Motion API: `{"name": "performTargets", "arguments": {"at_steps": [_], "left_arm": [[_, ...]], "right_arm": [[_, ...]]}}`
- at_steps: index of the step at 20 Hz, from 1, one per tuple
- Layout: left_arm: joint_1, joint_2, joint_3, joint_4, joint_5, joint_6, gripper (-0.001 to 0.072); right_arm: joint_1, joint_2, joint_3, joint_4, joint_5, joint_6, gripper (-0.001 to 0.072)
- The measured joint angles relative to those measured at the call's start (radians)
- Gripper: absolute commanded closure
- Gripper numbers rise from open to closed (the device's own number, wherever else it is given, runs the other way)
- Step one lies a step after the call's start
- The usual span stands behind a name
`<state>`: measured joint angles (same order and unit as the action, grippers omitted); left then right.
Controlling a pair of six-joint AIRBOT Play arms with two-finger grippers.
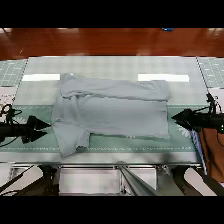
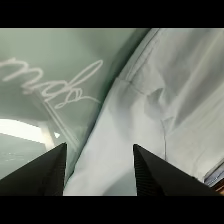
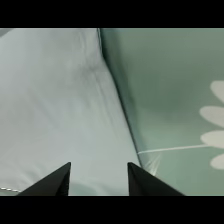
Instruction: Fold the shirts.
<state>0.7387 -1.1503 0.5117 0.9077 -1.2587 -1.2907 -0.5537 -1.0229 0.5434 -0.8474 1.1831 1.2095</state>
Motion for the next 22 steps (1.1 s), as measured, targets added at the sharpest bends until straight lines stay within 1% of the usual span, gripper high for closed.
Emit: {"name": "performTargets", "arguments": {"at_steps": [3,5,6,7,8,11,16,20,22], "left_arm": [[-0.058,-0.006,-0.045,-0.029,0.030,0.012,0.0198],[-0.121,-0.031,-0.059,-0.056,0.044,0.016,0.0204],[-0.152,-0.044,-0.063,-0.063,0.051,0.016,0.0382],[-0.182,-0.058,-0.064,-0.062,0.072,0.019,0.0682],[-0.208,-0.070,-0.066,-0.060,0.097,0.023,0.0689],[-0.251,-0.084,-0.052,-0.065,0.101,0.048,0.0689],[-0.272,-0.088,-0.017,-0.056,0.093,0.089,0.0689],[-0.277,-0.088,-0.009,-0.063,0.090,0.108,0.0689],[-0.277,-0.088,-0.009,-0.065,0.093,0.114,0.0689]], "right_arm": [[-0.010,0.037,-0.046,0.034,0.005,-0.024,0.0306],[-0.013,0.047,-0.059,0.044,0.011,-0.031,0.0306],[-0.014,0.050,-0.063,0.051,0.014,-0.032,0.0307],[-0.014,0.053,-0.066,0.053,0.020,-0.035,0.0306],[-0.016,0.054,-0.068,0.055,0.022,-0.039,0.0307],[-0.047,0.058,-0.071,0.045,0.031,-0.035,0.0307],[-0.089,0.058,-0.099,-0.059,0.087,0.066,0.0307],[-0.096,0.043,-0.129,-0.110,0.107,0.104,0.0307],[-0.089,0.012,-0.135,-0.111,0.106,0.113,0.0307]]}}
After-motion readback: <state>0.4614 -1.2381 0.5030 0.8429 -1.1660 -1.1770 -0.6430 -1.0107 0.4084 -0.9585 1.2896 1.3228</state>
